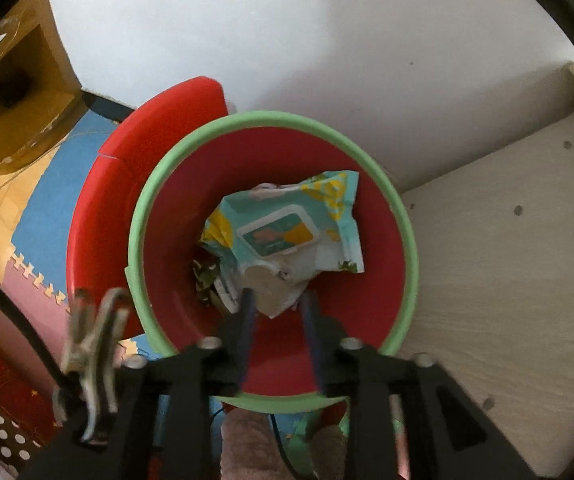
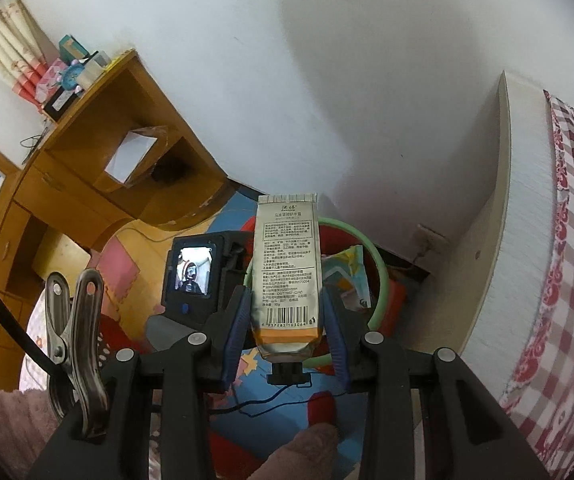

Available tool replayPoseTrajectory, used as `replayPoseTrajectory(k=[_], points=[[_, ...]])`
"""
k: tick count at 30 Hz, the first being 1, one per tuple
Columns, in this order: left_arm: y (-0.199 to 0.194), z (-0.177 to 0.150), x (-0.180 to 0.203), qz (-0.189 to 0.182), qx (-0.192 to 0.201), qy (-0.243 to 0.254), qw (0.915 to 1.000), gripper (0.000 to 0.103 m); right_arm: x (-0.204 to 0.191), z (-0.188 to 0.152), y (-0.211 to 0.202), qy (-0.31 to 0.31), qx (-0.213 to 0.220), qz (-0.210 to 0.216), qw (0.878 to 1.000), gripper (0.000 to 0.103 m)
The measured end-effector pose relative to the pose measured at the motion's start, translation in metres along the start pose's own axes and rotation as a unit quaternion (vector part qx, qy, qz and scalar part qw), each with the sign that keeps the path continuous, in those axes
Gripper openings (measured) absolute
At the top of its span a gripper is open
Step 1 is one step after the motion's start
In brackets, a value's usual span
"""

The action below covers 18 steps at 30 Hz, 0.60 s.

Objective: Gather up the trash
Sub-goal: 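Hold the tube over the red bucket and open the right gripper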

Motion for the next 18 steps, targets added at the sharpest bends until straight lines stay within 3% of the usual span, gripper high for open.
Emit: replayPoseTrajectory(k=[10, 18], points=[[-0.013, 0.005, -0.004, 0.003, 0.003, -0.002, 1.0, 0.042, 0.006, 0.0, 0.019, 0.027, -0.014, -0.001, 1.0, 0.037], [-0.052, -0.004, -0.019, 0.017, 0.032, -0.025, 0.999, 0.042, 0.001, -0.002, 0.042, 0.041, -0.024, -0.007, 0.999, 0.037]])
Point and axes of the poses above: each gripper's, at about its wrist camera, not at the fingertips, and y roughly the way its jaws point, x to its right, z to its top, the point moved 3 cm from there along y, roughly the way its jaws point
